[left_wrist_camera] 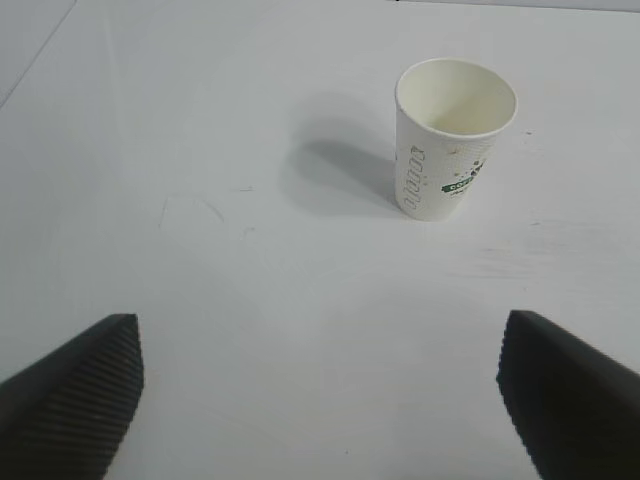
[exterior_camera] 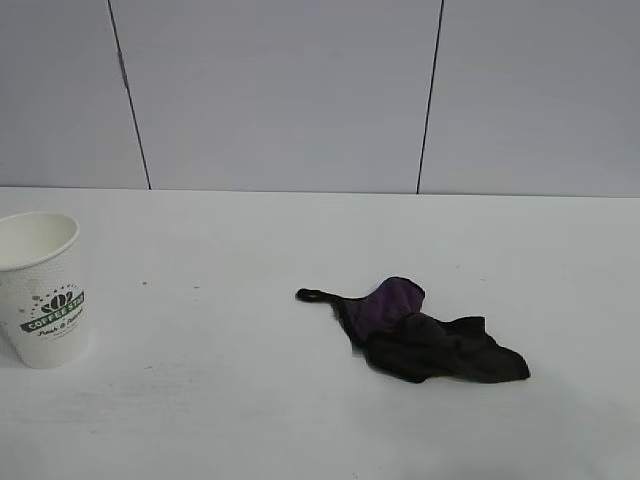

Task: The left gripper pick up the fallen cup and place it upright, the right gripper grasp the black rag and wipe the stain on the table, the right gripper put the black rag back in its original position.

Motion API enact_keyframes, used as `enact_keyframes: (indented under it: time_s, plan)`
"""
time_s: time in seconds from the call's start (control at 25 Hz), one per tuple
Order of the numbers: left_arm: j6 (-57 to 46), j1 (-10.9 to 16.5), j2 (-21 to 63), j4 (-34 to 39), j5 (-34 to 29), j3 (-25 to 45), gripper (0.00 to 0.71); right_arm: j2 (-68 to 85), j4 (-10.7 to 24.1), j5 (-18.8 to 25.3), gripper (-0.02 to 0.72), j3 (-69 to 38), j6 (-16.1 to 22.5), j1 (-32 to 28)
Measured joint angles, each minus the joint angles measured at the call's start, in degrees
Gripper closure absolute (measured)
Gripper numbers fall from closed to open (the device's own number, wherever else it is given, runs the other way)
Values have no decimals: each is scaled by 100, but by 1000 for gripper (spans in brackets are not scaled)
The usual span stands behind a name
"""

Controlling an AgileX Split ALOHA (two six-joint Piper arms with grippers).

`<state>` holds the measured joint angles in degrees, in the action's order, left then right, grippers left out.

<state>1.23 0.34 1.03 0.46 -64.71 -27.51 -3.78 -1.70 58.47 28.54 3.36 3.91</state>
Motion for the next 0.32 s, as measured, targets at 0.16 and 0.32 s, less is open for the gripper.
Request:
enact_keyframes:
  time_s: [0.16, 0.32]
  plan:
    - [0, 0, 0, 0, 0, 0, 16, 0, 24, -78, 189, -15, 0, 0]
    - [0, 0, 0, 0, 0, 0, 16, 0, 50, -88, 189, -15, 0, 0]
